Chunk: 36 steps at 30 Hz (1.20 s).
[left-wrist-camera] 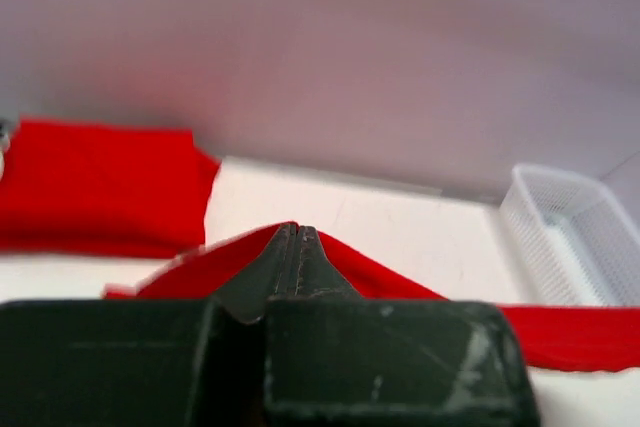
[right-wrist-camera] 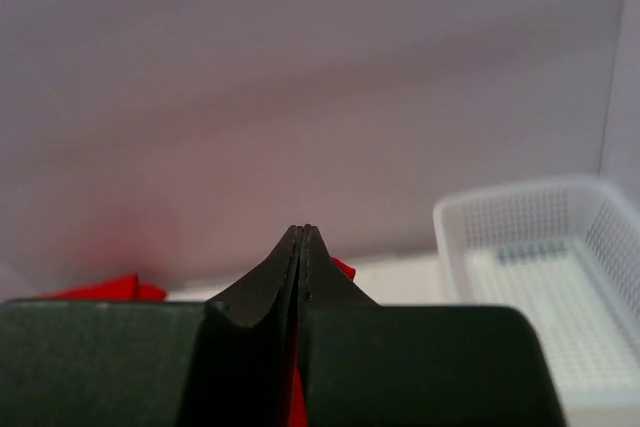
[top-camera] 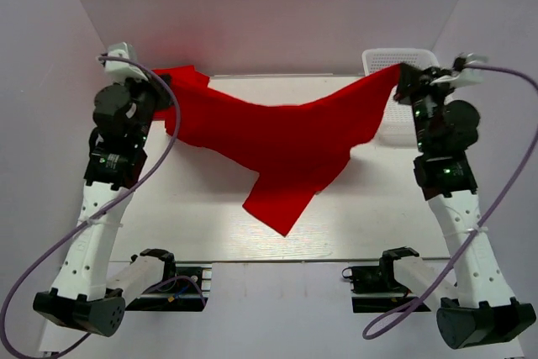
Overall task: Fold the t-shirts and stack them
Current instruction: Flatten out the tshirt
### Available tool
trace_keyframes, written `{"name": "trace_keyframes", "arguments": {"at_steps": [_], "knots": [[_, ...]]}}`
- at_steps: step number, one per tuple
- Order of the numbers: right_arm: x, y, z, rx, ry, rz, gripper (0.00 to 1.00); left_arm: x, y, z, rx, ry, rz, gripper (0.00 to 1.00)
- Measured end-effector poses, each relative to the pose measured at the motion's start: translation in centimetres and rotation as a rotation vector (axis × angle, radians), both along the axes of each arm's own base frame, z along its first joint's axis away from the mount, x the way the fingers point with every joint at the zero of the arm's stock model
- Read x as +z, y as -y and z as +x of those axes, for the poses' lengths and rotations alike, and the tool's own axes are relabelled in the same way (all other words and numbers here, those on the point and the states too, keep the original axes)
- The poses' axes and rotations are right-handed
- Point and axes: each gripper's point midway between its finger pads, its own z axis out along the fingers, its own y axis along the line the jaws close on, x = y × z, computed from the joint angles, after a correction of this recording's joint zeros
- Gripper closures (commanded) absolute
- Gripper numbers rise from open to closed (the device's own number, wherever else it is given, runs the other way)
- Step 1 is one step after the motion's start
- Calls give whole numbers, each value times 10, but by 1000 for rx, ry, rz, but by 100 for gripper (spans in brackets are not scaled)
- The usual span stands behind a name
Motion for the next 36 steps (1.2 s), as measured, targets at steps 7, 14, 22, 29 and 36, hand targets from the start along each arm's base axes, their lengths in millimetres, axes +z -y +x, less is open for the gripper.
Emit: {"name": "trace_keyframes", "arguments": {"at_steps": [7, 14, 22, 29, 36], "knots": [[140, 27, -53, -113, 296, -37, 100, 108, -6, -35, -16, 220, 44, 100], [230, 50, -129, -199, 515, -67, 100, 179, 6, -96, -142, 404, 122, 100], [309, 77, -238, -303, 754, -85, 100, 262, 3, -202, -212, 663, 168, 100], [345, 93, -316, -363, 919, -83, 100, 294, -2, -287, -250, 838, 191, 100], [345, 90, -302, -364, 906, -92, 100, 272, 7, -264, -287, 773, 191, 100]]}}
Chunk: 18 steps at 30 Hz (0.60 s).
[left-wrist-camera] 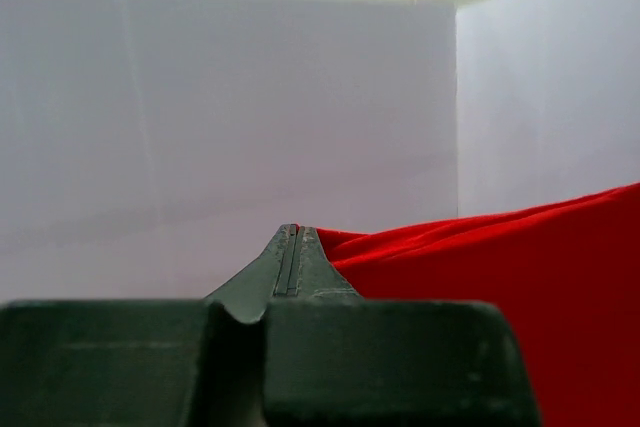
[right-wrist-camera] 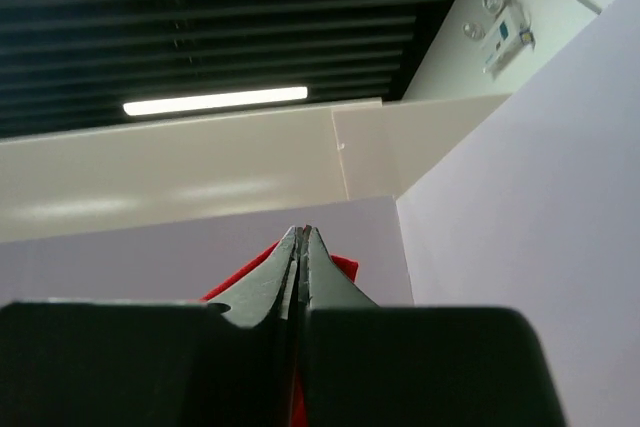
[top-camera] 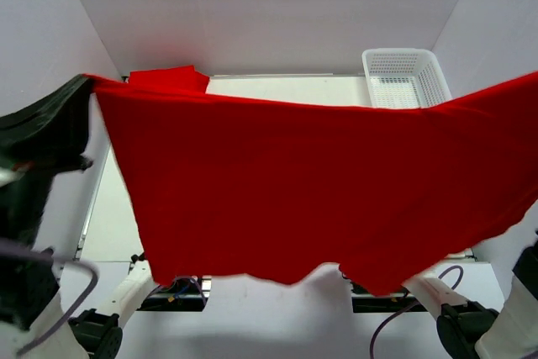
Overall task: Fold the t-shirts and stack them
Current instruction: Flatten out the tshirt
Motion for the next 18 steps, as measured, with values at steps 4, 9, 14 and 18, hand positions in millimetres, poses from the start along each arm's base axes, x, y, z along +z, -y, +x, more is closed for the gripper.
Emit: {"name": "trace_keyframes", "arguments": {"at_steps": [4, 9, 14, 18], "knots": [[-26, -13, 74, 7, -129, -14, 100, -48, 14, 73, -5, -168, 9, 100], [-156, -46, 250, 49, -508, -52, 100, -192, 26, 222, 83, -571, -6, 100], [-392, -85, 407, 133, -1046, -87, 100, -394, 23, 322, 240, -1041, 54, 100], [-554, -107, 446, 220, -1398, -81, 100, -514, 18, 358, 319, -1290, 134, 100]]}}
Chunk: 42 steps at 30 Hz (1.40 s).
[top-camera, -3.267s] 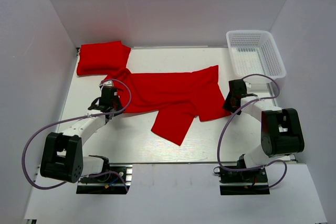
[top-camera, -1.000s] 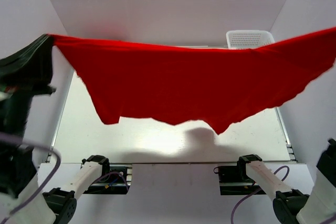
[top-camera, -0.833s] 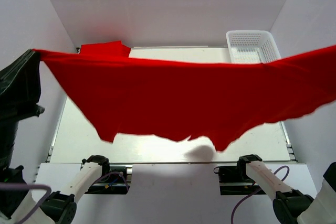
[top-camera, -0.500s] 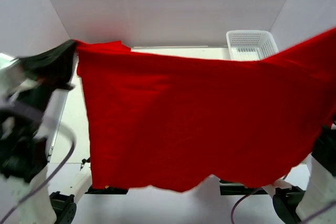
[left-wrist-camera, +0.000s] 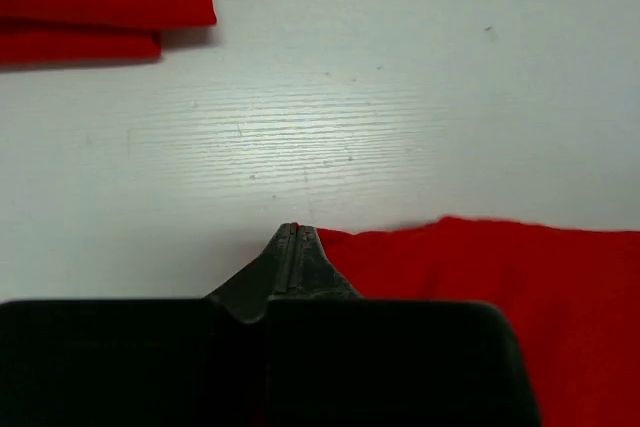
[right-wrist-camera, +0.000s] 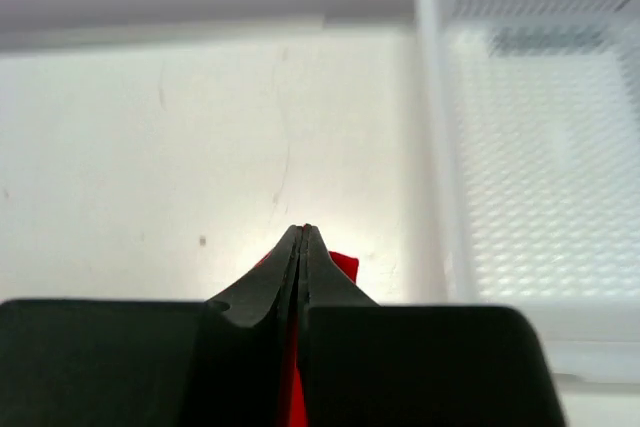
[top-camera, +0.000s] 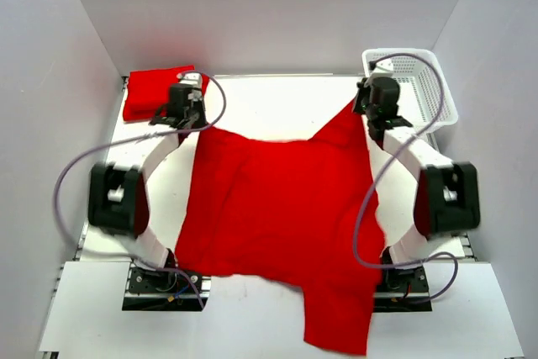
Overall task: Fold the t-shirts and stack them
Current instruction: Flatten out the tshirt
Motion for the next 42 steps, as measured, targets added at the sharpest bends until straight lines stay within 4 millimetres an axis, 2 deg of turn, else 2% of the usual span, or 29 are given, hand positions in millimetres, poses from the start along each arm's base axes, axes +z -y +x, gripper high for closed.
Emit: {"name": "trace_keyframes", "arguments": {"at_steps": [1, 3, 5, 7, 11, 16, 21, 24, 26, 34, 38, 42], "knots": [[-25, -5, 4, 14, -59, 8, 100, -24, -1, 8, 3, -46, 16, 100], [-52, -12, 13, 34, -122, 21, 100, -58, -2, 22, 3, -111, 35, 100], [-67, -19, 24, 54, -150, 36, 100, -82, -3, 37, -4, -148, 47, 100], [-72, -24, 32, 70, -159, 46, 100, -97, -4, 52, -14, -156, 48, 100], [-64, -29, 44, 82, -142, 54, 100, -103, -8, 80, -23, -133, 42, 100], [-43, -32, 68, 82, -104, 57, 100, -94, -14, 104, -30, -90, 20, 100], [-51, -30, 64, 67, -150, 55, 100, -87, -22, 111, -34, -69, 2, 100], [-62, -26, 47, 41, -236, 71, 100, -85, -26, 110, -35, -69, 2, 100], [-62, -25, 36, 29, -270, 82, 100, -84, -28, 102, -37, -74, 5, 100], [-35, -14, -52, -29, -375, 177, 100, -63, -35, 59, -38, -76, 15, 100], [-35, -11, -90, -49, -425, 219, 100, -51, -36, 45, -36, -60, 19, 100], [-39, -9, -122, -63, -496, 241, 100, -51, -42, 36, -9, -76, 37, 100]]}}
